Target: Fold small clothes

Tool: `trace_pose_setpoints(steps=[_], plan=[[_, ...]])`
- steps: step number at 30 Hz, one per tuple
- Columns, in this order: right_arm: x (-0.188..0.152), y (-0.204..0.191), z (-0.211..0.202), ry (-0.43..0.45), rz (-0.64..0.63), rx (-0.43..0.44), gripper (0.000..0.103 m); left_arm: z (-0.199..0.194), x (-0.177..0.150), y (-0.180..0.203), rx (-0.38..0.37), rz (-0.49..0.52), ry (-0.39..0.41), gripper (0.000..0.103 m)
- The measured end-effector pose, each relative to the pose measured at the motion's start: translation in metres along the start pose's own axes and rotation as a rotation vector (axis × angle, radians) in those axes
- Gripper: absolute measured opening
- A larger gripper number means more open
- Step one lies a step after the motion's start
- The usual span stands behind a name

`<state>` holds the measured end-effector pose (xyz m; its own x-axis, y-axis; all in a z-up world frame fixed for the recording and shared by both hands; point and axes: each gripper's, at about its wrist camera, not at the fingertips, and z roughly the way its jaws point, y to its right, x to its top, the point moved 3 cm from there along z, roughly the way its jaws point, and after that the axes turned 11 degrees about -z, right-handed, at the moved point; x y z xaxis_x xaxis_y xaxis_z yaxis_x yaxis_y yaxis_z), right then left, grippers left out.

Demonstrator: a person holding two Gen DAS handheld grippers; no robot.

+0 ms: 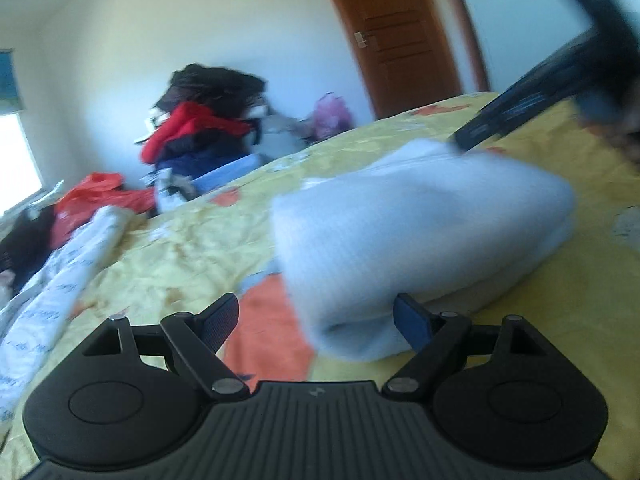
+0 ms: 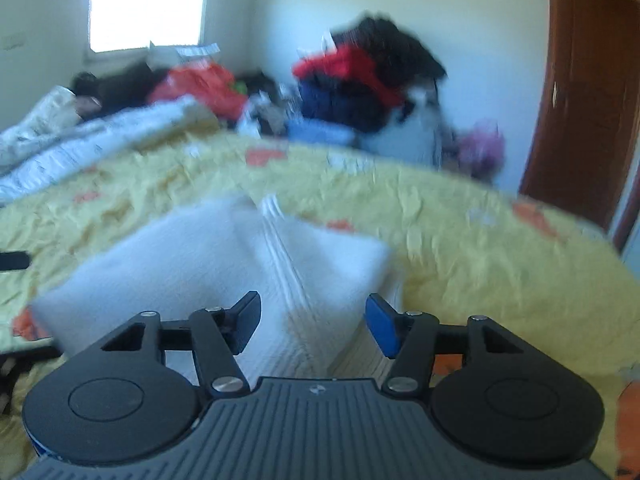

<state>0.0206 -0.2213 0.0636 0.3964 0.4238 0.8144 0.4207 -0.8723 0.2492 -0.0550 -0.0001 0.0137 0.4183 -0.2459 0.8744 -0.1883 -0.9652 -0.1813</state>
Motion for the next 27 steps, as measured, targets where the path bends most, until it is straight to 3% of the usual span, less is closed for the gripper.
trace_pose_setpoints(steps=[2,3,5,6,10,11,14,17,19,22,25,27], plan=[[-0.005,-0.013,-0.020,0.039,-0.036,0.036,0.070,0.005,-0.001,-0.003,-0.003,-0.015,-0.014,0.082],[-0.008,-0.023,-0.026,0.045,-0.075,0.049,0.070,0.006,-0.002,0.000,-0.003,-0.011,-0.019,0.076],[-0.011,-0.046,-0.034,0.051,-0.185,0.049,0.070,0.012,-0.004,0.008,-0.012,0.006,-0.027,0.052],[-0.013,-0.055,-0.034,0.046,-0.230,0.048,0.071,0.016,-0.005,0.012,-0.023,0.005,-0.035,0.032],[-0.038,-0.066,-0.003,-0.094,-0.336,0.011,0.076,0.021,-0.012,0.014,0.006,0.016,-0.009,0.023],[-0.045,-0.060,-0.001,-0.082,-0.316,0.009,0.083,0.019,-0.011,0.007,-0.001,0.006,-0.006,0.022],[-0.051,-0.040,0.002,-0.111,-0.148,0.070,0.081,0.024,-0.015,-0.013,-0.044,-0.064,-0.071,0.021],[-0.048,-0.044,0.007,-0.107,-0.160,0.061,0.087,0.028,-0.023,0.000,-0.004,-0.021,-0.055,0.020],[-0.042,-0.039,0.007,-0.129,-0.118,0.099,0.088,0.028,-0.024,0.004,0.015,-0.045,-0.041,0.020],[-0.028,-0.005,0.002,-0.119,0.103,0.199,0.085,0.026,-0.025,0.001,0.008,-0.084,-0.041,0.021],[-0.011,0.043,0.011,-0.082,0.345,0.208,0.086,0.027,-0.025,-0.001,0.001,-0.097,-0.051,0.022],[-0.004,0.065,0.032,-0.097,0.455,0.220,0.078,0.027,-0.025,0.001,0.007,-0.087,-0.052,0.022]])
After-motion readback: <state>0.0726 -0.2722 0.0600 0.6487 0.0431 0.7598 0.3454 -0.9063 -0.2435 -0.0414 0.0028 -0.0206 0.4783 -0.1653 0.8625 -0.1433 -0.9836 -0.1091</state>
